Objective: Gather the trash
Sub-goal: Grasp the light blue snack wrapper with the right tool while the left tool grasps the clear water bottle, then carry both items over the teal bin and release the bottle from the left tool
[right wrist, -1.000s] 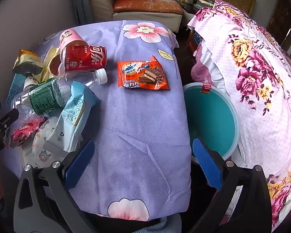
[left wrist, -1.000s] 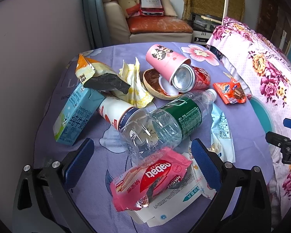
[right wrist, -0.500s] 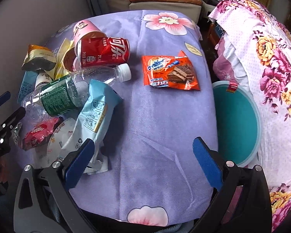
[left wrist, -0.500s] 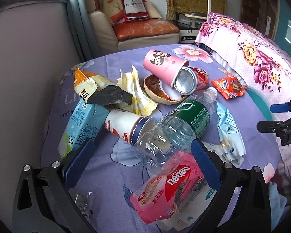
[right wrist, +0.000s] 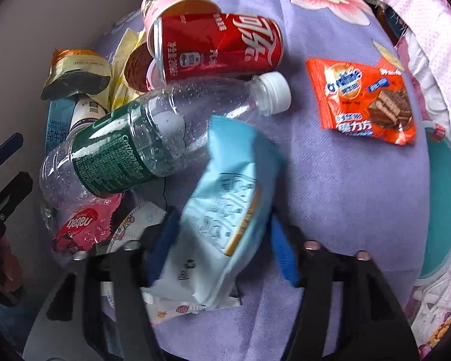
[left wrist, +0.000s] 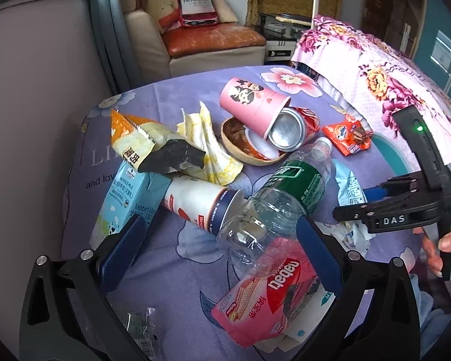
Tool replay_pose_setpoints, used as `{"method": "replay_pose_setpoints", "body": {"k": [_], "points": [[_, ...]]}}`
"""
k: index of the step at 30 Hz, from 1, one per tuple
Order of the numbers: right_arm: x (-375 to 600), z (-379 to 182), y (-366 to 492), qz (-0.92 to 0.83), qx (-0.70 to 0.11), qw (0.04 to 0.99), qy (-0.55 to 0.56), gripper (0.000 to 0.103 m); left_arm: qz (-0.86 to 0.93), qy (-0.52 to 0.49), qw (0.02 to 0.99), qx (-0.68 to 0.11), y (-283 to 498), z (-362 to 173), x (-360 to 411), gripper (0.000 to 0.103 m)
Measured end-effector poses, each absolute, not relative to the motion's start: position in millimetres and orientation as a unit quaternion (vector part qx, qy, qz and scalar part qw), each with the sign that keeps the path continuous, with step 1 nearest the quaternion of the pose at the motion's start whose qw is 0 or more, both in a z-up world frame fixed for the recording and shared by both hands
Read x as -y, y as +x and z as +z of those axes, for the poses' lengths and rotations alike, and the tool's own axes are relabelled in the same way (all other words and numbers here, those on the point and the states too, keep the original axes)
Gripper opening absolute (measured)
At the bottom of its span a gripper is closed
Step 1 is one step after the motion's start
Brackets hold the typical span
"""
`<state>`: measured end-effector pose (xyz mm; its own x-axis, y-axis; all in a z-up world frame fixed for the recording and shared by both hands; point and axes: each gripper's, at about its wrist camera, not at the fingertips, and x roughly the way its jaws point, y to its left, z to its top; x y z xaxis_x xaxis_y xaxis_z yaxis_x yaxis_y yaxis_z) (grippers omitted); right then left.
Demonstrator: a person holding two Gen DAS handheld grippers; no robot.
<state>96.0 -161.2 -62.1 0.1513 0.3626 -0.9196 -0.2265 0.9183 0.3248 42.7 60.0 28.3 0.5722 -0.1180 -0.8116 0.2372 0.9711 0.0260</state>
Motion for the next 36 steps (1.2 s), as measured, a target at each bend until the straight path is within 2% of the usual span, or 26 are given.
{"method": "replay_pose_setpoints", "body": {"k": [3, 8, 17, 18, 20, 26, 36], "points": [[165.3, -60.4, 90.4, 0.198, -0.623, 0.755, 0.059, 0.03, -0.125, 0.085, 0.881, -0.448, 46.9, 36.9, -42.8, 0.099], [182.2, -44.9, 80.0, 0.194, -0.613, 0.764, 0.051, 0.029, -0.165, 0.161, 0.857, -0.462, 66.7, 29.1, 6.3, 0.099], [223.4, -32.8, 76.0, 0.173, -0.598, 0.781, 0.06, 0.029, -0.179, 0.24, 0.792, -0.532, 109.5, -32.8, 52.4, 0.099], [225.8, -33.2, 75.9, 0.17, -0.597, 0.782, 0.061, 0.029, -0.177, 0.245, 0.787, -0.538, 111.2, -38.7, 55.3, 0.097], [236.1, -34.0, 78.7, 0.167, -0.595, 0.784, 0.066, 0.029, -0.175, 0.246, 0.777, -0.552, 112.0, -50.1, 58.8, 0.08], [245.8, -39.9, 80.9, 0.164, -0.594, 0.784, 0.074, 0.029, -0.155, 0.223, 0.784, -0.559, 103.3, -47.4, 59.3, 0.074], [275.3, -30.2, 77.4, 0.158, -0.57, 0.799, 0.105, 0.029, -0.158, 0.181, 0.809, -0.537, 77.9, 5.9, 53.8, 0.07]]}}
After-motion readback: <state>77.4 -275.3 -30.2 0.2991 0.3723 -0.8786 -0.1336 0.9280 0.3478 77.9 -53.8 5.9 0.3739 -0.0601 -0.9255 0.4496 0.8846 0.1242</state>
